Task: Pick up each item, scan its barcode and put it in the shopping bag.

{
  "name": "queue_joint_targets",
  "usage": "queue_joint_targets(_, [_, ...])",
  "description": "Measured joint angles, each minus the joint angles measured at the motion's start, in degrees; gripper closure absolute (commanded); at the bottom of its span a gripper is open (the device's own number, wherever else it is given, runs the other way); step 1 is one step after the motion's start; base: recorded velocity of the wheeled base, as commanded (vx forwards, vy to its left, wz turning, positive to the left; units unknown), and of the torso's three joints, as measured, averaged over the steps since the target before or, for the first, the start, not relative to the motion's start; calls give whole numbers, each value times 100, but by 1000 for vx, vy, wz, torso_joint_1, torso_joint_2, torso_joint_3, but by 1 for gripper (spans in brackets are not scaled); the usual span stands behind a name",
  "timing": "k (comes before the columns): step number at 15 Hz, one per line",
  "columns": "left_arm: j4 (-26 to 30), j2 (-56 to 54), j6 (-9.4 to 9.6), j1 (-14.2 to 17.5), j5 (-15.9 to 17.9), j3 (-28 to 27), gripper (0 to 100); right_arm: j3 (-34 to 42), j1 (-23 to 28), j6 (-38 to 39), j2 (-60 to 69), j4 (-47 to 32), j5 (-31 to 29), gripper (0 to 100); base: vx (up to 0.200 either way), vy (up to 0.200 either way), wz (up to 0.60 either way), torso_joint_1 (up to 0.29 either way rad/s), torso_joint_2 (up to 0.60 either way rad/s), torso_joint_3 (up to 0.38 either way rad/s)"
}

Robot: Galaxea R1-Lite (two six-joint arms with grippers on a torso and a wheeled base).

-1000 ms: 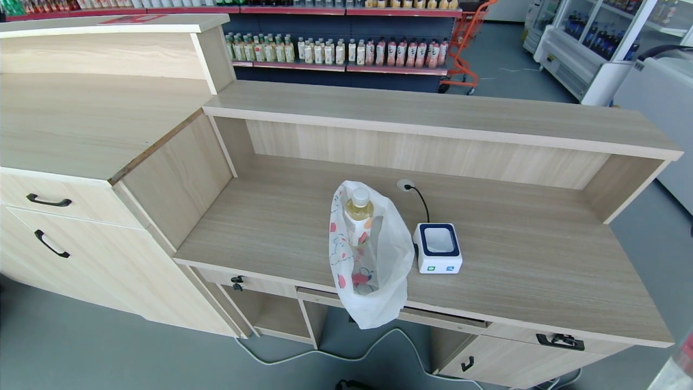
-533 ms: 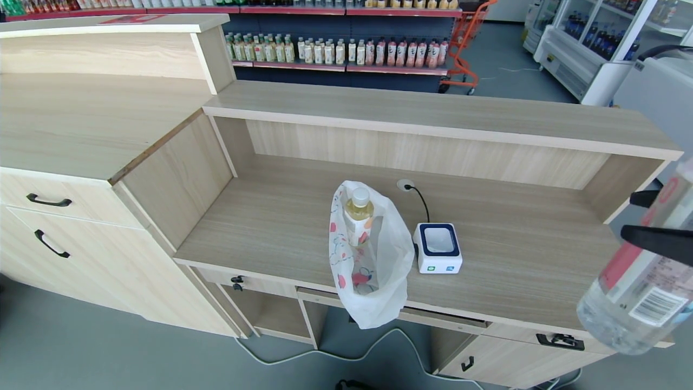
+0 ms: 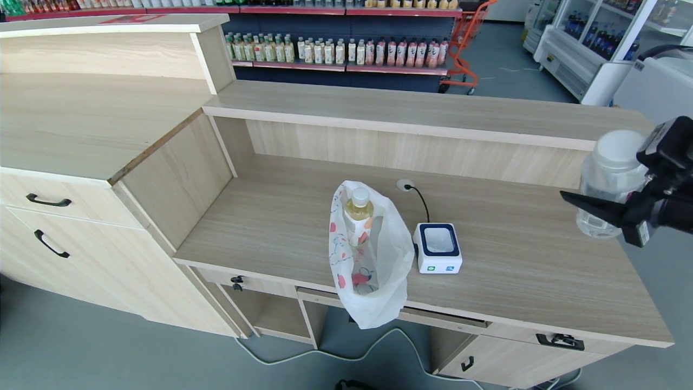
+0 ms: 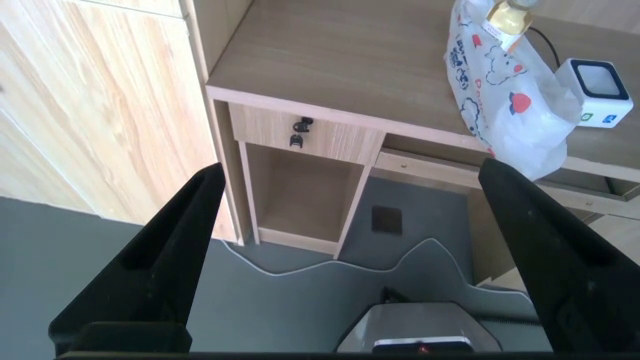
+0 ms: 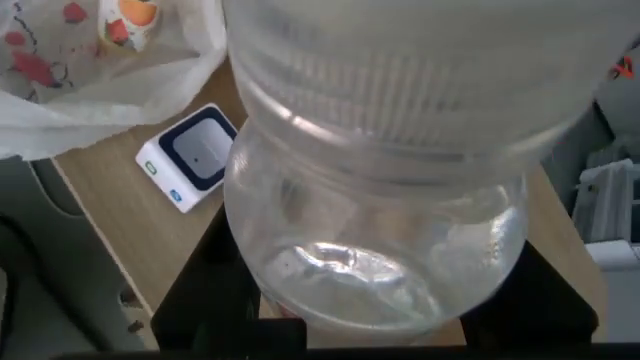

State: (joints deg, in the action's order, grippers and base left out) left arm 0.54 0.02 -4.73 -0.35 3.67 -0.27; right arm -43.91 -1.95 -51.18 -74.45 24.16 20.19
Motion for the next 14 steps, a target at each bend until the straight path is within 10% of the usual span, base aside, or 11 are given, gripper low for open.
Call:
queue_joint_targets(8, [0,0,0,0,0,0,0,-831,533,-2387,-2455,813,3360,100,0,0,0,0,0,0])
queue_joint_targets(14, [-2,0,0,0,0,0,0,-1509,550,-3104,-3716,851,3860,100,0,0,0,0,0,0])
